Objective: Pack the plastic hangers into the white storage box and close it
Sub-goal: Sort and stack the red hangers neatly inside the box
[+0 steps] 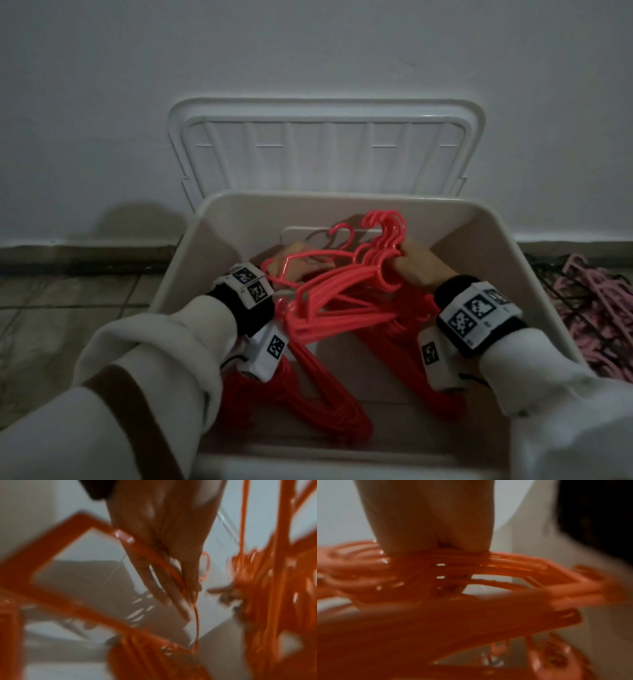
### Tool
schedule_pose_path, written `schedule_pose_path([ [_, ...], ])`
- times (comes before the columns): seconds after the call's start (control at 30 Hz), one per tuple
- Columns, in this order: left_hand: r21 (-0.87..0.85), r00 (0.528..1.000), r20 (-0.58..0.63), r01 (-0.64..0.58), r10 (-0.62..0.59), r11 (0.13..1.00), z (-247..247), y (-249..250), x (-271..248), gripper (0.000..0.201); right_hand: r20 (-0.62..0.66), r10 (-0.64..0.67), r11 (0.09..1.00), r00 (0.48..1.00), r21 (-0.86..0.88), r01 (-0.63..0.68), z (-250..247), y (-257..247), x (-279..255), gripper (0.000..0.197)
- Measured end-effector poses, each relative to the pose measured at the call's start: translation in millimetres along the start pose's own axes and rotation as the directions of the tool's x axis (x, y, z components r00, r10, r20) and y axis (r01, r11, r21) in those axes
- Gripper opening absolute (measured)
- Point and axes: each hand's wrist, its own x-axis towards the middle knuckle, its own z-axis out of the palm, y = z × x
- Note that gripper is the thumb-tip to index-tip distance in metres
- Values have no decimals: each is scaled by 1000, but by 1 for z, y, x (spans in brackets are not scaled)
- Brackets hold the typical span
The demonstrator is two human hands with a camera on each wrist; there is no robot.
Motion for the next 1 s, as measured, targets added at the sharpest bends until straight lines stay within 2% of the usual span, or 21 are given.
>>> schedule_pose_path([
  [0.03, -280, 999, 12, -31, 36, 960, -3, 2, 6, 32, 3, -35, 999, 999, -26, 35, 1, -1, 1, 30],
  [0.07, -457, 1000, -14, -24, 20, 889, -3, 1, 16, 25, 0, -72, 996, 997, -51, 72, 3, -2, 1, 29],
  [0.13, -596, 1000, 8, 8, -4, 803, -1, -1, 29, 22, 9, -99, 991, 995, -91, 99, 4, -1, 3, 30],
  [0.2, -617, 994, 112, 65, 6, 784, 0, 2, 29, 28, 28, -96, 990, 995, -102, 99, 4, 1, 4, 31],
  [0.3, -663, 980, 171, 42, 97, 747, -3, 1, 27, 26, 119, -33, 986, 992, -159, 52, 2, 6, 3, 31],
  [0.4, -717, 978, 195, 90, 76, 691, -6, 4, 23, 33, 155, 24, 983, 988, -185, 5, 0, 12, 2, 33],
  [0.53, -765, 980, 197, 141, 20, 629, -2, 7, 20, 18, 151, 28, 936, 988, -351, 27, 0, 6, 0, 32],
  [0.57, -765, 979, 201, 146, 17, 628, -2, 9, 19, 21, 137, 9, 927, 991, -373, 43, 0, 1, -1, 32],
  [0.6, -730, 978, 209, 153, 5, 666, -3, 10, 18, 31, 127, -28, 917, 992, -393, 76, 1, -4, -2, 37],
  [0.7, -601, 980, 195, 92, 34, 794, -3, 14, 16, 61, 141, -139, 858, 980, -476, 190, 5, -4, -1, 70],
  [0.73, -584, 982, 184, 75, 42, 808, -3, 14, 16, 67, 140, -158, 832, 977, -514, 208, 6, -3, 0, 69],
  [0.77, -578, 982, 181, 68, 47, 813, -1, 13, 17, 69, 117, -121, 819, 986, -549, 165, 7, -4, 1, 59],
  [0.83, -533, 984, 175, 70, 29, 843, -3, 16, 14, 63, 89, -35, 787, 995, -612, 83, 8, -7, 1, 49],
  [0.9, -484, 982, 188, 81, 14, 871, -3, 17, 12, 55, 91, -112, 813, 990, -565, 144, 8, -8, -1, 44],
  [0.93, -467, 979, 205, 82, 17, 881, -4, 19, 10, 60, 113, -181, 832, 977, -512, 213, 7, -9, -3, 41],
  [1.0, -473, 977, 214, 83, 23, 877, -3, 22, 6, 82, 134, -238, 867, 962, -417, 272, 4, -6, -6, 31],
])
